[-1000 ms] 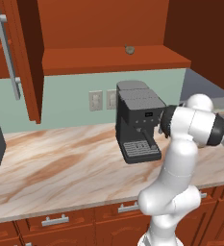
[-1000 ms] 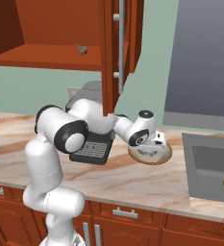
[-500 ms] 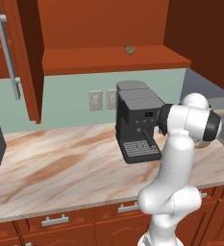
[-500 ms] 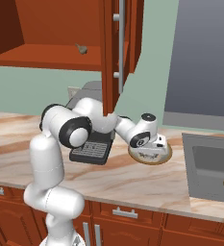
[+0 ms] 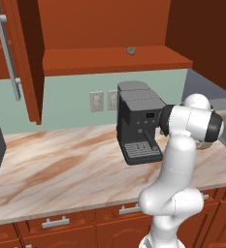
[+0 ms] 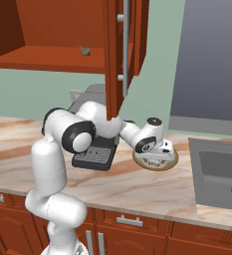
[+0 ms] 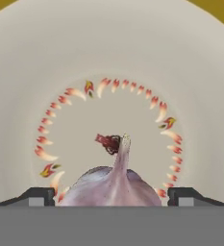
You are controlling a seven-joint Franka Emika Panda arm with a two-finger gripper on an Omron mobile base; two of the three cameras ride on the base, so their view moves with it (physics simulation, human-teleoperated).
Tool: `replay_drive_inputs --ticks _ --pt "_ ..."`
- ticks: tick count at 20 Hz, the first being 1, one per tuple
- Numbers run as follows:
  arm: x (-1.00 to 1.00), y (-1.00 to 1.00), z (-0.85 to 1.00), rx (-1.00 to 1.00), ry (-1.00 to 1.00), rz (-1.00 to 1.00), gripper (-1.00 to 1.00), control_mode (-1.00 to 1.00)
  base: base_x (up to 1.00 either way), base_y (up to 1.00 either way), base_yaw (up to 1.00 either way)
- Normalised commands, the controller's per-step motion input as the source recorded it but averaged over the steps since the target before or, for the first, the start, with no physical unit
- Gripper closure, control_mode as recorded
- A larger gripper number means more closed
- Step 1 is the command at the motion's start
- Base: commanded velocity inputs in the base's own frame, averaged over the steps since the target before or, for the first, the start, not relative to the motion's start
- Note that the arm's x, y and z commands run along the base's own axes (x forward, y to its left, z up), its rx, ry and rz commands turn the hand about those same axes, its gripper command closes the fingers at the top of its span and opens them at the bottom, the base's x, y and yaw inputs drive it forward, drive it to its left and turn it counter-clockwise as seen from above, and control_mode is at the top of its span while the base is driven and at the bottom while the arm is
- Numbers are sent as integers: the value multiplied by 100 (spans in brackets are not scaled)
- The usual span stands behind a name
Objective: Pick the garlics from the cabinet and place them in one bowl. Pick the peach from the sink and place it in the other bowl.
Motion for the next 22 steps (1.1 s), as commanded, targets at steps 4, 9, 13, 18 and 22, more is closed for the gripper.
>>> replay_drive_inputs --ticks 4,9,13,18,22 --pt "0 0 0 0 0 0 -100 -100 0 0 0" --pt "-3 0 0 0 -10 0 -100 -100 0 0 0" --pt "-14 0 1 0 -21 0 -100 -100 0 0 0" --pt "-13 0 14 0 -19 0 -100 -100 0 0 0" --pt "-28 0 43 0 -10 0 -100 -100 0 0 0"
